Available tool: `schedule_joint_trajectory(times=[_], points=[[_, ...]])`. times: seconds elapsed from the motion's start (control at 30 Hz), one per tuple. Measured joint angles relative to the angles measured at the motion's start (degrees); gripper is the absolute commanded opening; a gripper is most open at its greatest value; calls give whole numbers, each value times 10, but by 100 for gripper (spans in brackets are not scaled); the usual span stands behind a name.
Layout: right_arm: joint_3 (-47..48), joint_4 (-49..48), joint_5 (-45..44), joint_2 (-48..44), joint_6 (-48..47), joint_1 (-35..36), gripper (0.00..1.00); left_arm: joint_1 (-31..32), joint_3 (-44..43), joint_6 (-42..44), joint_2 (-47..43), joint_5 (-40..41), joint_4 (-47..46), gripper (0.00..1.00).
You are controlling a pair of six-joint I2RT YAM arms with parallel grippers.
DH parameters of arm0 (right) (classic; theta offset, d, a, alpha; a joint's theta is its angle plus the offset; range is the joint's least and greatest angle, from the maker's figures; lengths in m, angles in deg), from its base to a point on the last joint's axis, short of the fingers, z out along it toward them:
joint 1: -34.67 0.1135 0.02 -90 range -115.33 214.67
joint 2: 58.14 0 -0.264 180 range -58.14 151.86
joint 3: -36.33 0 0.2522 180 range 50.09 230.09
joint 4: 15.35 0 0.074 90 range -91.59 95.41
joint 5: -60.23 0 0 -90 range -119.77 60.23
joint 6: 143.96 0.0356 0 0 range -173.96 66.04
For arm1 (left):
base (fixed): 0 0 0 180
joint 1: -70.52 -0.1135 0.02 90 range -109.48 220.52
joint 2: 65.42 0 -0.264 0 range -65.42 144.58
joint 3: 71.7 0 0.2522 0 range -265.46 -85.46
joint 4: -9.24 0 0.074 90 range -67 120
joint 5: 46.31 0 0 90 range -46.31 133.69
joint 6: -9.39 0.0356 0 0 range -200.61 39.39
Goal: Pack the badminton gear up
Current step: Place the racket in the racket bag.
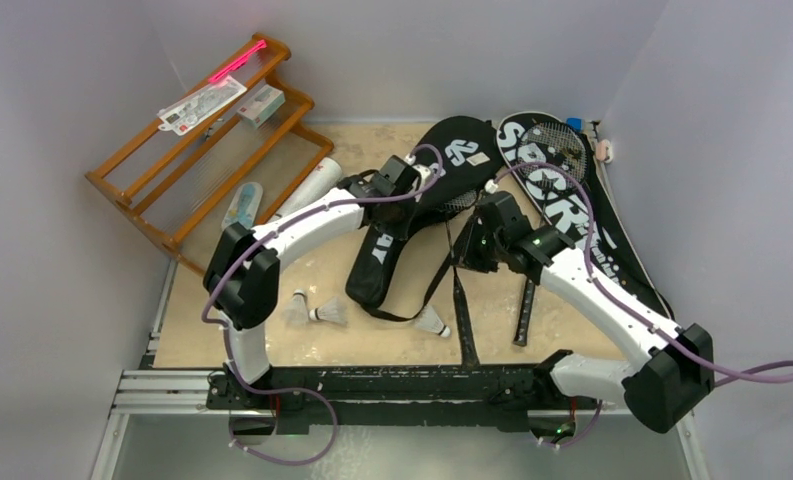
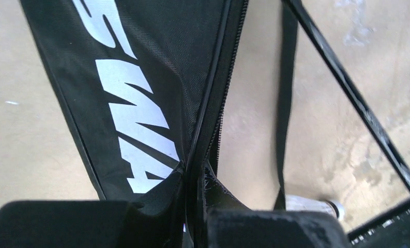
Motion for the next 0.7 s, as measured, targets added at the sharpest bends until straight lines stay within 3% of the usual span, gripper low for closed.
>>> schedule_joint_trajectory(times=[0.27,0.7], points=[[26,-25,-73,19,56,0,0,18,0,-7,0,-59,25,0],[63,-170,-53,212,36,0,0,17,21,-8,-33,-83,47,0]])
